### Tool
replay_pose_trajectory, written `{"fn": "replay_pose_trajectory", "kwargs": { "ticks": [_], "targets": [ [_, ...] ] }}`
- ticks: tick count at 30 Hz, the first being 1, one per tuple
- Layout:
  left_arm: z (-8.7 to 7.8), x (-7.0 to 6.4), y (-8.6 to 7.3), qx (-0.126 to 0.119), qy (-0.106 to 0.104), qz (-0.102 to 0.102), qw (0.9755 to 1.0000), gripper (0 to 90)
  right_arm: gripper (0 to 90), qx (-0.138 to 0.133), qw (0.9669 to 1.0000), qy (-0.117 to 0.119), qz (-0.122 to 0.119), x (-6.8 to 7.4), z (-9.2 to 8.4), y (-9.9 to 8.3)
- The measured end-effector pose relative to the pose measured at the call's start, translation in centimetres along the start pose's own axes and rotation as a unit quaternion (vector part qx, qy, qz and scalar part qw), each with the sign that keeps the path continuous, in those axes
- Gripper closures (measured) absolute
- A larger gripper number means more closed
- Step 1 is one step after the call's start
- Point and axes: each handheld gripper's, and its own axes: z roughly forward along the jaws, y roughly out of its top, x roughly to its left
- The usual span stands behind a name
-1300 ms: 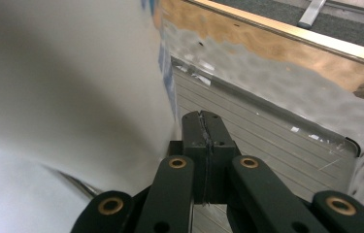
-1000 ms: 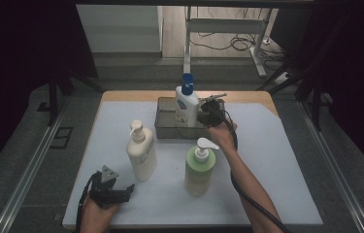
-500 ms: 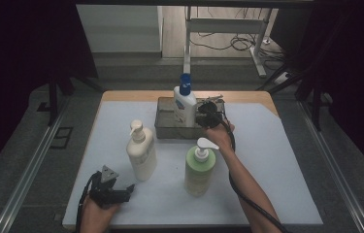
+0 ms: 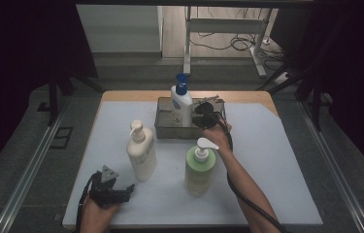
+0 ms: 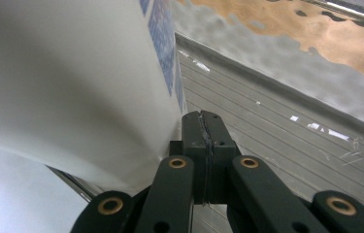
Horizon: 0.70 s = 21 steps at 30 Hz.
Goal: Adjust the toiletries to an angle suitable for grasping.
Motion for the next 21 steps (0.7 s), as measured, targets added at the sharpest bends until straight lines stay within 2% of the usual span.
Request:
{"fn": "replay_pose_trajectory", "kwargs": {
  "ticks": [12,14,21],
  "targets": [
    [0.0,0.0,0.0,0.000,0.000,0.000,1.0000,10.7,89.4,0.001,0.9999,0.010,-0.006,0.9,0.5,0.5],
    [0.0,0.0,0.0,0.000,0.000,0.000,1.0000,10.7,89.4,0.003,0.9997,0.015,-0.017,1.1,0.6,0.6],
    [0.0,0.0,0.0,0.000,0.000,0.000,1.0000,10.7,89.3,0.005,0.9995,0.023,-0.021,1.3,0.8,0.8]
  ]
}}
